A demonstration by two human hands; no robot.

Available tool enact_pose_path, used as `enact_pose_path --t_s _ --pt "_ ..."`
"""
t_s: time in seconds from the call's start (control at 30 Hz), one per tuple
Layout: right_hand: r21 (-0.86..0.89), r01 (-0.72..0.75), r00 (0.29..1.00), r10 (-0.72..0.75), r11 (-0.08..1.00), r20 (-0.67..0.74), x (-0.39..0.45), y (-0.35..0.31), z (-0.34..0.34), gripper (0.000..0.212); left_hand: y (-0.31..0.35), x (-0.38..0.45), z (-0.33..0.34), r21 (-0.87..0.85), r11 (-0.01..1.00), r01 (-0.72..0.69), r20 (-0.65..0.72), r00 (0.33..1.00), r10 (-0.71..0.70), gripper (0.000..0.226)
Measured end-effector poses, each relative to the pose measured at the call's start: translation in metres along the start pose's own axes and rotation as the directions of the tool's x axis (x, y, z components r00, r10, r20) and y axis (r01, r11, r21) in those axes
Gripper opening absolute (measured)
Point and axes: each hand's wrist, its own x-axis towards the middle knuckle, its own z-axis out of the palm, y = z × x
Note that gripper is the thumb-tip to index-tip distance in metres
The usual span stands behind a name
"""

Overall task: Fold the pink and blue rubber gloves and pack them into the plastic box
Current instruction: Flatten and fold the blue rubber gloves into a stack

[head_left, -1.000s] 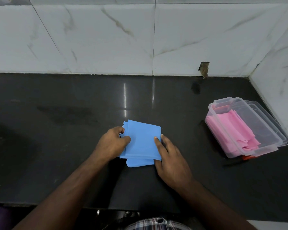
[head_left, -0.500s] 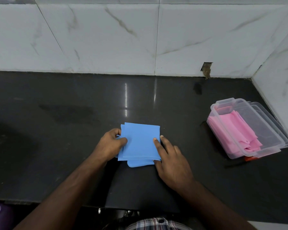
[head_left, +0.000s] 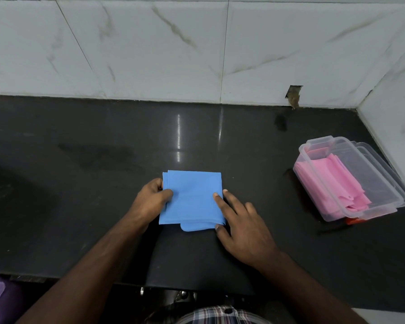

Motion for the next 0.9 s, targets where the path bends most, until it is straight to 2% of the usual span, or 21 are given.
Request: enact_pose_path --t_s 0.07,0.17,0.33,0.5,0.57,0.67,0.73,0.8,0.9 --pt "-0.01 0.005 1.0 -0.005 1.0 0.003 0.0 -0.001 0.0 0.072 -0.001 0.0 -0.002 -0.027 1.0 -0.012 0.016 1.0 0.012 0.04" --pt "-0.02 0.001 1.0 0.0 1.0 0.015 0.001 -0.002 0.0 0.073 -0.003 0.001 -0.002 -0.066 0.998 -0.008 0.018 1.0 0.009 0.039" --pt "-0.06 -0.01 0.999 0.012 0.998 0.033 0.002 -0.003 0.001 0.073 0.0 0.003 -0.002 -0.076 0.997 -0.027 0.001 1.0 0.027 0.019" --pt "-0.078 -0.016 0.999 0.018 0.997 0.03 0.002 -0.003 0.002 0.071 -0.002 0.006 -0.003 0.193 0.974 -0.118 -0.114 0.983 0.142 0.026" --pt "-0.067 -0.015 0.999 0.018 0.998 0.046 0.001 -0.004 0.002 0.071 -0.008 0.006 -0.003 0.231 0.964 -0.131 -0.124 0.979 0.162 0.031" --pt "0.077 -0.072 0.996 0.067 0.994 0.063 0.004 -0.007 -0.007 0.07 -0.016 0.007 0.0 0.206 0.969 -0.136 -0.128 0.978 0.164 0.033" --pt "0.175 -0.101 0.995 0.098 0.979 0.022 0.014 -0.01 -0.014 0.065 -0.018 0.008 0.002 0.171 0.976 -0.131 -0.136 0.979 0.155 0.033" --pt "0.164 -0.079 0.995 0.089 0.983 -0.051 0.028 -0.016 -0.015 0.062 -0.021 0.009 0.002 0.149 0.981 -0.127 -0.14 0.979 0.148 0.032" --pt "0.085 -0.014 0.999 0.018 0.996 -0.045 0.049 -0.029 -0.007 0.063 -0.022 0.01 0.002 0.135 0.983 -0.128 -0.141 0.979 0.147 0.03"
